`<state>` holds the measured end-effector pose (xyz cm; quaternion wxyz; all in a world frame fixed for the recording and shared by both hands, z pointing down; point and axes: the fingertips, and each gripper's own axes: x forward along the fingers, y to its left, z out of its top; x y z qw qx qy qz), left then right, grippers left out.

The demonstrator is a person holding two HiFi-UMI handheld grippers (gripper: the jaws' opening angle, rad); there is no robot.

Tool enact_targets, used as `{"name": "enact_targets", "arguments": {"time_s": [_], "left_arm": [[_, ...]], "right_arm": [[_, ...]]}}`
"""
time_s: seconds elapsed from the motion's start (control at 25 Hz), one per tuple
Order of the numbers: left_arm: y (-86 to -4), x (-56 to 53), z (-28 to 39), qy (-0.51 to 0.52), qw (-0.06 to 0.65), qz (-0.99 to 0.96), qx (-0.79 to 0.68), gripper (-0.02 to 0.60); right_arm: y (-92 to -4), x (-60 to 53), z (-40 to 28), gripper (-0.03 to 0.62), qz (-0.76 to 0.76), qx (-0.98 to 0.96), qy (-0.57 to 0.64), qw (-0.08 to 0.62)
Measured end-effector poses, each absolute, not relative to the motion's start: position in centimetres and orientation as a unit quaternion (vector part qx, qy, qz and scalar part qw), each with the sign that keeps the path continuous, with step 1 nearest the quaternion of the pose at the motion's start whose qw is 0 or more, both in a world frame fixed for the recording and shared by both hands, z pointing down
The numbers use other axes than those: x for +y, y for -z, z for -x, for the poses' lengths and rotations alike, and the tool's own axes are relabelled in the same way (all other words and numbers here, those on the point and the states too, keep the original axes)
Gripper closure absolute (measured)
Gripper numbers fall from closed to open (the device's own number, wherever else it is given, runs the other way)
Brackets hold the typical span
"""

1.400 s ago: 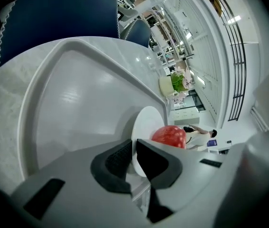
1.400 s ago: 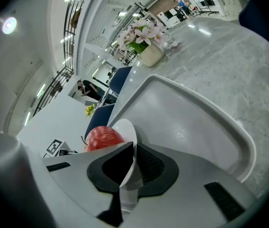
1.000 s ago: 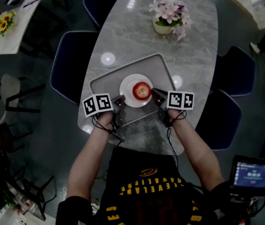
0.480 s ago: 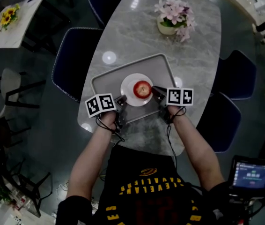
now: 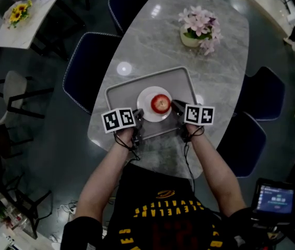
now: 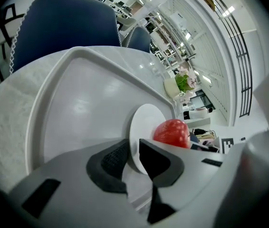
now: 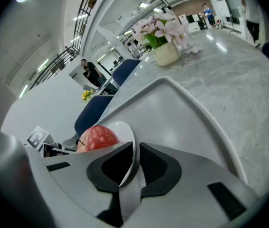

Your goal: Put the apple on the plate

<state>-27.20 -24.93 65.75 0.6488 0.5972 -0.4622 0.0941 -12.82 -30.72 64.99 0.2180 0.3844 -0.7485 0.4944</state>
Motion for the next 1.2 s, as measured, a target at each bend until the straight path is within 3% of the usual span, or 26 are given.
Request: {"name": "enact_targets", "arguments": {"time_s": [0.16,0.56,0.6,0.64,0.72,1.2], "left_arm": [[-65.5,-25.6,28.1,-0.111,0.614,-0.61,-0.49,0.474],[-61.2,-25.7,28.2,-0.032,0.586,-0.651,-0.482,0.474],[-60.3,-25.6,28.1,-0.033,0.572,-0.664,-0.481,0.476],[-59.4,-25.4,27.9,-0.033,0.556,-0.677,-0.481,0.487],[-57.4,-25.1,27.7,-0.034,0.523,-0.701,-0.483,0.58],[-45.8,-20.7,22.5,-0.046,0.337,-0.796,-0.5,0.581]], "right_arm": [[-64.0,-31.9,11.5,0.56,-0.415,-0.755,-0.468,0.196],[-59.3,-31.0,10.3,0.562,-0.427,-0.782,-0.434,0.133],[-58.5,-30.7,10.5,0.588,-0.424,-0.788,-0.428,0.128],[-57.7,-30.4,10.7,0.588,-0.42,-0.794,-0.421,0.123],[-56.2,-29.8,10.9,0.588,-0.415,-0.804,-0.411,0.112],[-44.5,-23.9,13.9,0.588,-0.335,-0.892,-0.304,0.03]]}}
